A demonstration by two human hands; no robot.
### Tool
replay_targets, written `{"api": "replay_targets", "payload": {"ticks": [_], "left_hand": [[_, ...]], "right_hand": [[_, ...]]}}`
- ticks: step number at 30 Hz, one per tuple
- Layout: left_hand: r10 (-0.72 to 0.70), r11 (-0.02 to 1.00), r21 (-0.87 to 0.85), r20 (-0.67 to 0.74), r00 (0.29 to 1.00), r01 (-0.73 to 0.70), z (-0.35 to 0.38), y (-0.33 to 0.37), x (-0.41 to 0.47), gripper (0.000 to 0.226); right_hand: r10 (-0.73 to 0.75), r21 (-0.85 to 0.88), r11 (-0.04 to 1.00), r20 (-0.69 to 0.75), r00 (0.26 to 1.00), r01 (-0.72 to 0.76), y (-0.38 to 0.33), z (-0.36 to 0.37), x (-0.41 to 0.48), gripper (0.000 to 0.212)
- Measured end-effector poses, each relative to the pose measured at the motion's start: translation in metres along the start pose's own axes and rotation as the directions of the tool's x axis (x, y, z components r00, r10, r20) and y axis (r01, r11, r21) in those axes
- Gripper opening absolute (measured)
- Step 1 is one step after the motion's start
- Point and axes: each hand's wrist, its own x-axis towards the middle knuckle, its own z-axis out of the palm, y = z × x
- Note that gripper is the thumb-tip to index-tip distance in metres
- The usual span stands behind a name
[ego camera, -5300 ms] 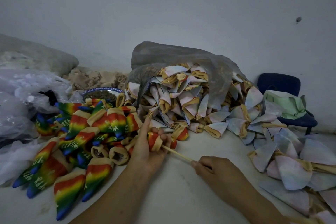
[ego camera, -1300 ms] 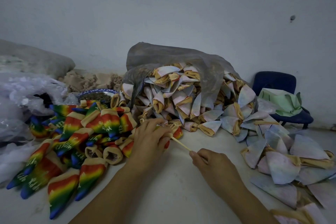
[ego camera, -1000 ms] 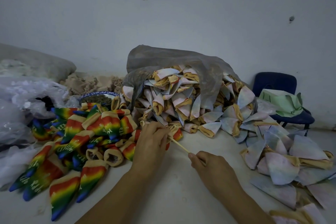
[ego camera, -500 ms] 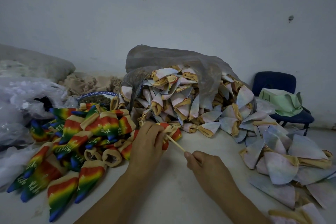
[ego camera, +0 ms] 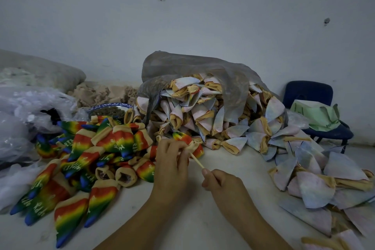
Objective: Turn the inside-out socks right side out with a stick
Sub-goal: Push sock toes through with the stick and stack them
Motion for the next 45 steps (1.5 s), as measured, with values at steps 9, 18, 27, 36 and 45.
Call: {"api": "replay_targets", "payload": {"ticks": [9,18,27,36,45], "left_hand": [[-0.093,0.993,-0.076,0.028,0.995,0.095,-0.003,-0.007,0.006,0.012],[-0.167,0.977,-0.072,0.318,0.933,0.199,0.002,-0.006,0.005,0.023],[-0.242,0.944,-0.155,0.271,0.932,0.290,0.009,0.004,-0.004,0.021],[-0.265,0.962,-0.076,-0.050,0.963,0.260,0.001,-0.010,0.002,0.012],[-0.023,0.999,0.030,-0.025,0.999,0.023,-0.003,-0.002,0.000,0.015]], "right_hand": [[-0.059,-0.024,0.998,-0.001,0.998,0.059,0.005,-0.007,0.000,0.042],[0.021,0.012,1.000,-0.075,0.997,-0.020,0.004,0.003,0.000,0.041],[0.027,-0.010,1.000,-0.046,0.999,-0.028,0.000,0.007,0.002,0.042],[-0.008,-0.185,0.983,-0.011,1.000,0.006,0.010,-0.016,0.002,0.047],[-0.017,-0.178,0.984,-0.040,0.999,0.010,0.005,-0.013,0.001,0.045]]}}
